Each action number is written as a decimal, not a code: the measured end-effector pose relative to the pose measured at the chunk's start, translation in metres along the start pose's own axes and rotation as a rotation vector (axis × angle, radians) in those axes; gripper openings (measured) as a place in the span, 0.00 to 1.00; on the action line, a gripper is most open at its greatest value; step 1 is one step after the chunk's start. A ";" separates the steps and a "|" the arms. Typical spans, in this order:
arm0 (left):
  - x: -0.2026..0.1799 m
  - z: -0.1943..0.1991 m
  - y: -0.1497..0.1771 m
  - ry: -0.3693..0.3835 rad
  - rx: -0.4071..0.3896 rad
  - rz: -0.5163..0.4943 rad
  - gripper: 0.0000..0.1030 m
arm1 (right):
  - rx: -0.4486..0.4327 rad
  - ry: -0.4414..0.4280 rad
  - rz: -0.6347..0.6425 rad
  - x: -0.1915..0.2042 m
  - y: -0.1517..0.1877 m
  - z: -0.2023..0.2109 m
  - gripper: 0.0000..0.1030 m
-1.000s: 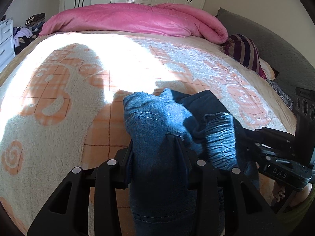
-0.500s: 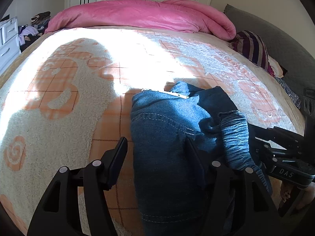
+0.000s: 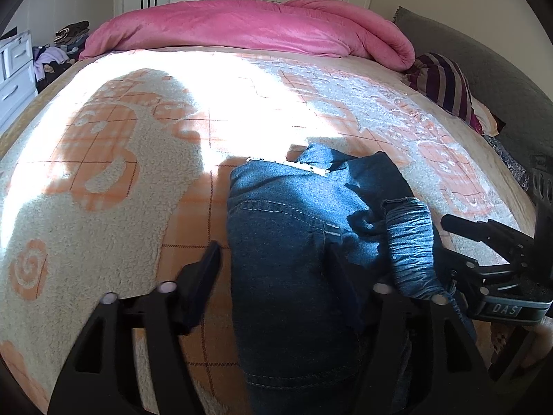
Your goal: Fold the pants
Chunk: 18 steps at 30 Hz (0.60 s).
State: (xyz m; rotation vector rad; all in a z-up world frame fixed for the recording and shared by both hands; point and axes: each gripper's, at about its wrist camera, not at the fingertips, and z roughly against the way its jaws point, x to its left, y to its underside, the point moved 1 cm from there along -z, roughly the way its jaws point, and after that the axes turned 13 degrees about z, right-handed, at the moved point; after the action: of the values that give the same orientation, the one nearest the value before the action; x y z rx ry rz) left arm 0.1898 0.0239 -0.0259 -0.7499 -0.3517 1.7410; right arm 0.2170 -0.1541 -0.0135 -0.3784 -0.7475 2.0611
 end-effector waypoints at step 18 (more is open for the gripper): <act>-0.001 0.029 -0.009 -0.043 -0.045 0.009 0.95 | -0.065 0.070 -0.018 -0.008 -0.010 0.033 0.91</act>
State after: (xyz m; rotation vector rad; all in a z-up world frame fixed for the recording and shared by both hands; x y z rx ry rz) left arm 0.1784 0.0299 0.0014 -0.7485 -0.4190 1.7642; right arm 0.2109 -0.1680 0.0180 -0.4758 -0.7747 1.9996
